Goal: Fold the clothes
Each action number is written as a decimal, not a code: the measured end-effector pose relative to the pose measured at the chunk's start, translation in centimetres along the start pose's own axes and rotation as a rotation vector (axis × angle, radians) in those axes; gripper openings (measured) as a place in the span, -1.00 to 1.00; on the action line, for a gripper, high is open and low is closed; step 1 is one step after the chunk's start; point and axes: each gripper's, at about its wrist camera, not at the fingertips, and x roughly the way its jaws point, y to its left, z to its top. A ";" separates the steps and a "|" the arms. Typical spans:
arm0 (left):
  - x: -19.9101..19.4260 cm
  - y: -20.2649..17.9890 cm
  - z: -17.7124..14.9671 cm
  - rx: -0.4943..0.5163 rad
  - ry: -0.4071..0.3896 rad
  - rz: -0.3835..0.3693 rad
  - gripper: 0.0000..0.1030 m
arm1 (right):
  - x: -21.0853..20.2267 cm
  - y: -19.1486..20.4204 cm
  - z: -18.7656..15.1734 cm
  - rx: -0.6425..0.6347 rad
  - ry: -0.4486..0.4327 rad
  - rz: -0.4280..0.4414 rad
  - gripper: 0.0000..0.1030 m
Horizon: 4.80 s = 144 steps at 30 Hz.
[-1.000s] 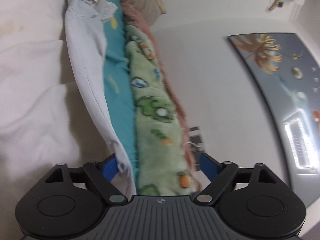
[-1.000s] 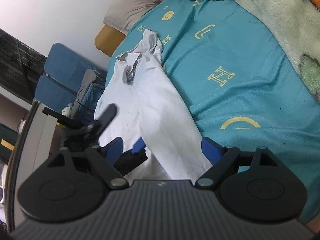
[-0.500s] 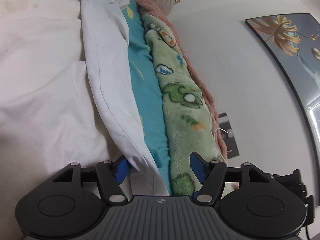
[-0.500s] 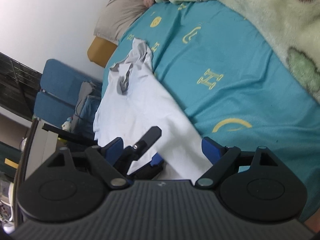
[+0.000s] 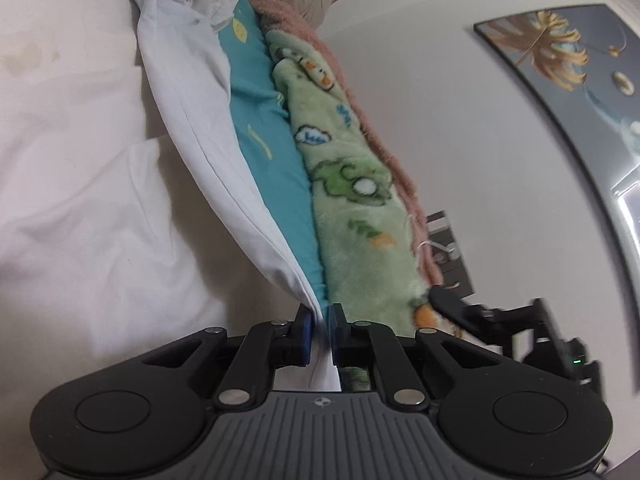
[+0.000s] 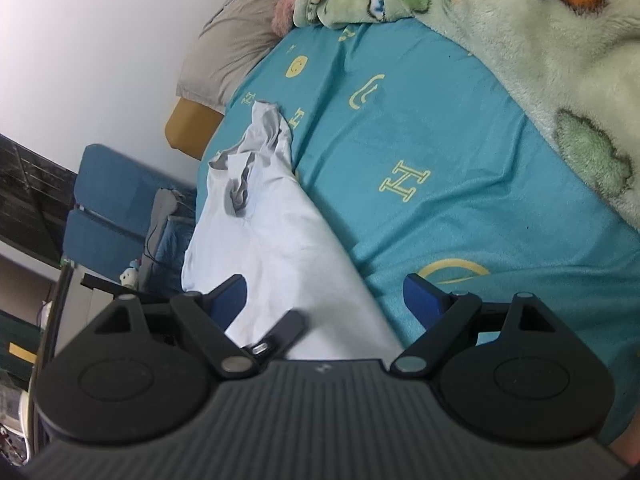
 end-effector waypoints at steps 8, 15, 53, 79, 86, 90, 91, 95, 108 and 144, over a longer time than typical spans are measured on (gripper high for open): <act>-3.4 -1.5 -1.7 -0.013 0.042 0.002 -0.72 | -0.8 -0.3 -0.5 -0.003 0.024 0.009 0.69; -1.7 -0.6 -3.3 -0.001 0.096 0.129 -0.14 | -1.2 -0.2 -0.3 0.003 0.026 0.032 0.69; 0.5 -3.6 -5.2 0.136 0.353 0.258 -0.84 | -1.4 -1.6 0.7 0.074 0.035 0.057 0.70; -4.3 -0.5 -3.8 0.008 0.204 0.446 -0.19 | -1.1 -1.7 0.5 0.076 0.047 0.046 0.70; -3.1 -1.2 -5.3 -0.033 0.399 0.452 -0.88 | -0.8 -1.4 0.3 0.050 0.054 0.027 0.70; -4.5 -2.1 -4.5 -0.093 0.404 0.481 -0.85 | -0.4 -1.4 0.5 0.053 0.059 0.025 0.70; -4.7 -2.0 -4.5 -0.103 0.416 0.506 -0.83 | -0.3 -1.3 0.5 0.049 0.058 0.026 0.70; -5.6 -1.2 -5.5 -0.040 0.497 0.618 -0.52 | 0.0 -0.5 0.3 0.014 0.060 0.014 0.70; -4.0 -0.4 8.8 0.062 0.047 0.641 0.40 | 0.5 1.5 0.2 -0.134 -0.043 -0.087 0.69; -3.7 0.3 7.7 0.093 -0.023 0.764 0.00 | 5.5 3.4 0.5 -0.340 -0.055 -0.122 0.68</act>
